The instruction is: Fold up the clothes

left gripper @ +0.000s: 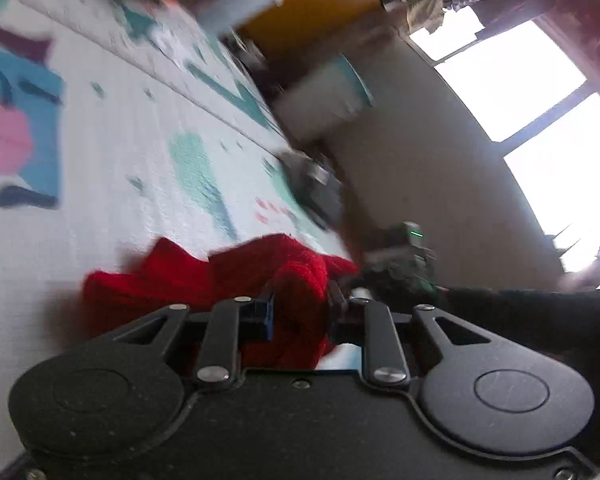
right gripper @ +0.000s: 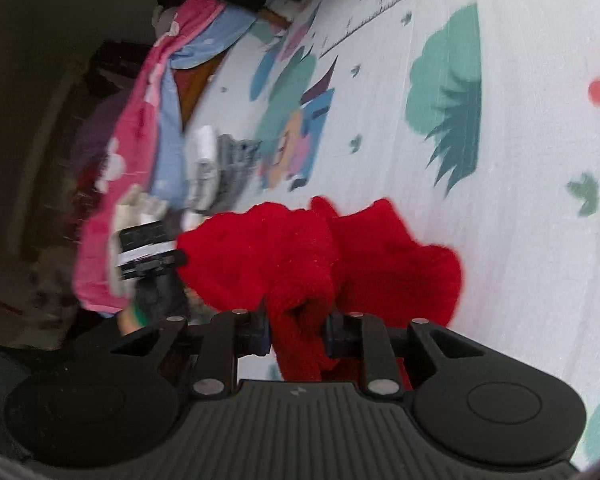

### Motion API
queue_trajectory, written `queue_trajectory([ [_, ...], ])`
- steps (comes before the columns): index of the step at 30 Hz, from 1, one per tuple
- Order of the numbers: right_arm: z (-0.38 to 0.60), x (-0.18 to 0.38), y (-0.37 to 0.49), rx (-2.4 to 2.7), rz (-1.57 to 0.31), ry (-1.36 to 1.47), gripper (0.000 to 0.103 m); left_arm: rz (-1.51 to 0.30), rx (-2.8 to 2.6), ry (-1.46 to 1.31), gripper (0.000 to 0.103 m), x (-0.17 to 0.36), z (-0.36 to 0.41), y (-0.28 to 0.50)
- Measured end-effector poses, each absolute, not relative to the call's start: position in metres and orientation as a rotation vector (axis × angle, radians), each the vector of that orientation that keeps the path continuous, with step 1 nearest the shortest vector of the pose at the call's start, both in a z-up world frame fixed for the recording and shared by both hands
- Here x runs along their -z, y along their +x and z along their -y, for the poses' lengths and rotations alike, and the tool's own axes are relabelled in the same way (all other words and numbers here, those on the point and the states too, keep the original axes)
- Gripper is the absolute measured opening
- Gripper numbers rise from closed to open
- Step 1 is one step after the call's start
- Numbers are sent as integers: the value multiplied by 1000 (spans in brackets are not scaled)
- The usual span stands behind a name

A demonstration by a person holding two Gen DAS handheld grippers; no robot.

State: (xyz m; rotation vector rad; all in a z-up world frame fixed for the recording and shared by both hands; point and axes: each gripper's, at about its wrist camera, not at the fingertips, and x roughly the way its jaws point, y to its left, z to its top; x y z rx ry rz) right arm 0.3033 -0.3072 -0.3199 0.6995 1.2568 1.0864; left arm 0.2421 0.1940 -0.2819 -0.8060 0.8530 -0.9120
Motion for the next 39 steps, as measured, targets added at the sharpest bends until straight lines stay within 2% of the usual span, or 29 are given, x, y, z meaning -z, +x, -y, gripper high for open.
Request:
queue_trajectory([
  [4, 311, 352, 314, -900, -1294, 767, 25, -1020, 654, -870, 21, 332, -224, 280],
  [10, 305, 361, 313, -814, -1269, 778, 24, -982, 554, -907, 25, 336, -228, 276],
  [12, 304, 354, 314, -803, -1262, 757, 28, -945, 527, -889, 31, 329, -231, 269],
  [14, 303, 344, 313, -795, -1242, 716, 34, -895, 479, -840, 54, 317, -234, 259],
  [15, 303, 338, 312, -786, -1223, 697, 40, -865, 431, -792, 56, 307, -235, 251],
  [18, 308, 322, 312, -748, -1158, 672, 51, -757, 366, -629, 56, 281, -229, 231],
  [21, 311, 315, 312, -760, -1120, 646, 51, -674, 422, -487, 56, 256, -205, 221],
  [26, 273, 284, 313, -835, -1037, 249, 52, -725, 729, -93, 58, 237, -126, 257],
  [30, 219, 265, 311, -1003, -1019, -40, 72, -823, 918, 133, 64, 236, -83, 299],
  [37, 209, 282, 309, -999, -1085, -175, 73, -931, 1064, 406, 65, 253, -43, 313],
  [39, 215, 288, 303, -1000, -1092, -167, 71, -950, 1059, 414, 61, 258, -41, 315],
])
